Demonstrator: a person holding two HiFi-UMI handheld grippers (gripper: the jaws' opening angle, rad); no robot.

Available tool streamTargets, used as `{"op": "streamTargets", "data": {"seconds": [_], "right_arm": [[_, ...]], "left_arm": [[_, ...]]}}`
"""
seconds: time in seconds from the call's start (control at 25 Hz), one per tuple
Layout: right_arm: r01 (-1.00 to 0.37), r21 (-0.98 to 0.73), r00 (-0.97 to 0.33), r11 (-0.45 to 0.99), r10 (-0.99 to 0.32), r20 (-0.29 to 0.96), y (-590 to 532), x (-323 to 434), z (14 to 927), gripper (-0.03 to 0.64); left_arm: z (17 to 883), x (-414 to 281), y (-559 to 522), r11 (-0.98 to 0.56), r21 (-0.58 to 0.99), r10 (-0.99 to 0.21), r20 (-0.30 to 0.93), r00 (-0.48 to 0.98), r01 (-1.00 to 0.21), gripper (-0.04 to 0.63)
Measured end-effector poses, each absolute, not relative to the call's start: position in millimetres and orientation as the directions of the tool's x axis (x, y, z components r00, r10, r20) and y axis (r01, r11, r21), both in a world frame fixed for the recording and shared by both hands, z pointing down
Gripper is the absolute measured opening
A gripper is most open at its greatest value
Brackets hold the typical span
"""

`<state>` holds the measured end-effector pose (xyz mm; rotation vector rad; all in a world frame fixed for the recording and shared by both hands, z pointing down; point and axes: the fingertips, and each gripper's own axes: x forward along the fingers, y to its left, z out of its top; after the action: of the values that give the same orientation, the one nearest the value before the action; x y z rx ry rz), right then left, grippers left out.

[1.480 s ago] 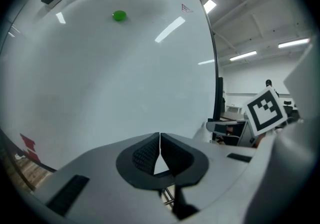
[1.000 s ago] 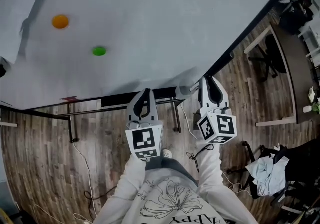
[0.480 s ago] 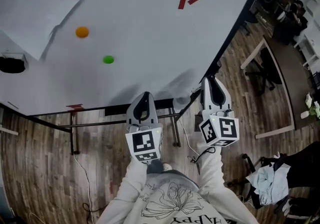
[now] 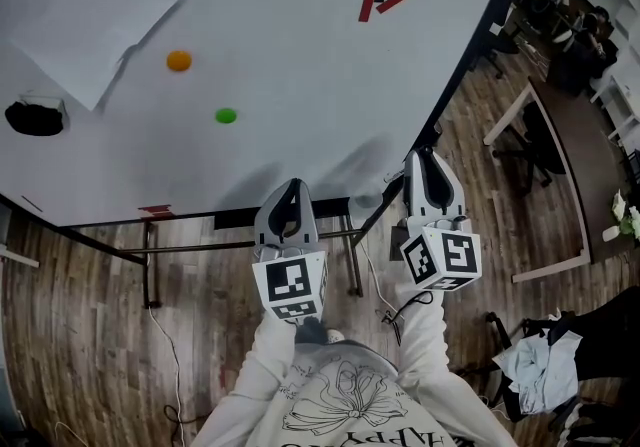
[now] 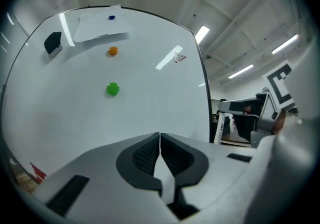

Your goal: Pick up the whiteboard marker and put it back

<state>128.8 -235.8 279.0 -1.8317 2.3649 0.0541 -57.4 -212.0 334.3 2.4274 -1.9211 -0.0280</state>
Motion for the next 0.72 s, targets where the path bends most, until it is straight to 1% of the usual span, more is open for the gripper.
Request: {"op": "streamTargets", "data": {"seconds": [0.4, 0.72], "right_arm": [[-0.963, -0.079, -0.249, 0.258, -0.962, -0.111, -242, 127, 293, 0.061], [-0.963, -0.109, -0.243, 0.247, -0.969, -0.048, -255, 127, 326, 0.061]], "left_arm": [[338, -57, -215, -0.232, 0.043, -0.972, 0.024, 0.233, -0.972, 0.008], [351, -58, -222, -0.234, 0.045, -0.97, 0.054, 0.236, -0.971, 0.008]]}}
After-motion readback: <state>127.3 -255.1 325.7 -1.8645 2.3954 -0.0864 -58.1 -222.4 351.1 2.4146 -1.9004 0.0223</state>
